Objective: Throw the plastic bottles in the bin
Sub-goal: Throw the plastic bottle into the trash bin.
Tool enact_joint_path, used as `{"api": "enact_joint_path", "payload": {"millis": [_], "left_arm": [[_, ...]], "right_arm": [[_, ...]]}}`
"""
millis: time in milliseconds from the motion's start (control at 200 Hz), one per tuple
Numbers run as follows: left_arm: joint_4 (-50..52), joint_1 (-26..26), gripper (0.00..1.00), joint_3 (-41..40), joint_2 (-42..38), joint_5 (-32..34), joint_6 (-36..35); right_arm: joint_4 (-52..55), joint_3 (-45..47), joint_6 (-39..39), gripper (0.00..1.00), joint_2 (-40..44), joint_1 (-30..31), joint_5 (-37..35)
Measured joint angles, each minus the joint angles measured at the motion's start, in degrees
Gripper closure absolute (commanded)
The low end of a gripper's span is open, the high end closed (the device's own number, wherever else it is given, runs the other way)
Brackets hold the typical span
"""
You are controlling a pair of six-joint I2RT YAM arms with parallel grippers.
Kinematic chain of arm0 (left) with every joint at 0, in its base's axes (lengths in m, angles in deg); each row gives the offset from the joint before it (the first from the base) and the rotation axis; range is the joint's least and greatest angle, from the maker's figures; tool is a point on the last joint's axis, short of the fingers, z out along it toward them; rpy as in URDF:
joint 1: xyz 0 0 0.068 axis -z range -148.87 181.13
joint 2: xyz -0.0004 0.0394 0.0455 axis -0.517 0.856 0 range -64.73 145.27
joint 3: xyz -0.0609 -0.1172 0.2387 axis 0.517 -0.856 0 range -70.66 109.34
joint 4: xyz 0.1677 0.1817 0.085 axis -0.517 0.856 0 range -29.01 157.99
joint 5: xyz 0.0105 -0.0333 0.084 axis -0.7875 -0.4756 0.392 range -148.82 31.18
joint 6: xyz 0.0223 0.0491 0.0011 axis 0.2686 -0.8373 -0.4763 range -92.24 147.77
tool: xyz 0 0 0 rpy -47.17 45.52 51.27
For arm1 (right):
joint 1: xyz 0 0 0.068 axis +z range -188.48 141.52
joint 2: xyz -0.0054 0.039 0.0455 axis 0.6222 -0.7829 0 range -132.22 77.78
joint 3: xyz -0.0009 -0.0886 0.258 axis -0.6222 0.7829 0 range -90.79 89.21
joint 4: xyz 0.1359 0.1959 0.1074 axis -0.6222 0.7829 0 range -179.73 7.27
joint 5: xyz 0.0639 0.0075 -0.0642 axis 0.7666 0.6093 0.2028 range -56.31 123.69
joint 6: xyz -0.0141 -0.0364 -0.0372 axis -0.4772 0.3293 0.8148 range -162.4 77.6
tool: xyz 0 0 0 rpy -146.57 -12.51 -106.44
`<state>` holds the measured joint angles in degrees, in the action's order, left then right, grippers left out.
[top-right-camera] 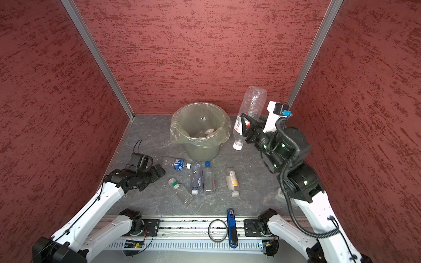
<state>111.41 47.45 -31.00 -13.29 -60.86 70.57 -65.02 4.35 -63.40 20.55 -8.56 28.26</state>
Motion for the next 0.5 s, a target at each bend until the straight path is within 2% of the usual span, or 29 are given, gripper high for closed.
{"api": "enact_joint_path", "payload": {"millis": [135, 205, 291, 341, 391, 501], "left_arm": [[0.0, 0.26, 0.01, 0.0, -0.26, 0.0, 0.0], [0.04, 0.37, 0.01, 0.0, -0.46, 0.0, 0.0], [0.26, 0.44, 0.01, 0.0, -1.11, 0.0, 0.02], [0.39, 0.44, 0.0, 0.0, -1.75, 0.0, 0.02], [0.55, 0.44, 0.01, -0.02, -2.8, 0.0, 0.07], [0.52, 0.52, 0.01, -0.28, -4.24, -0.2, 0.26]], "right_arm": [[-1.4, -17.38, 0.13, 0.31, -17.22, 0.0, 2.12], [0.0, -33.35, 0.17, 0.12, -29.97, 0.02, 3.28], [4.09, -52.35, 0.52, 0.03, -44.83, 0.04, 3.32], [8.31, -61.94, 0.83, 0.02, -51.84, 0.04, 3.23], [12.0, -67.82, 1.09, 0.01, -56.15, 0.11, 3.08], [17.94, -69.66, 1.55, 0.01, -57.29, 0.26, 2.25]]}}
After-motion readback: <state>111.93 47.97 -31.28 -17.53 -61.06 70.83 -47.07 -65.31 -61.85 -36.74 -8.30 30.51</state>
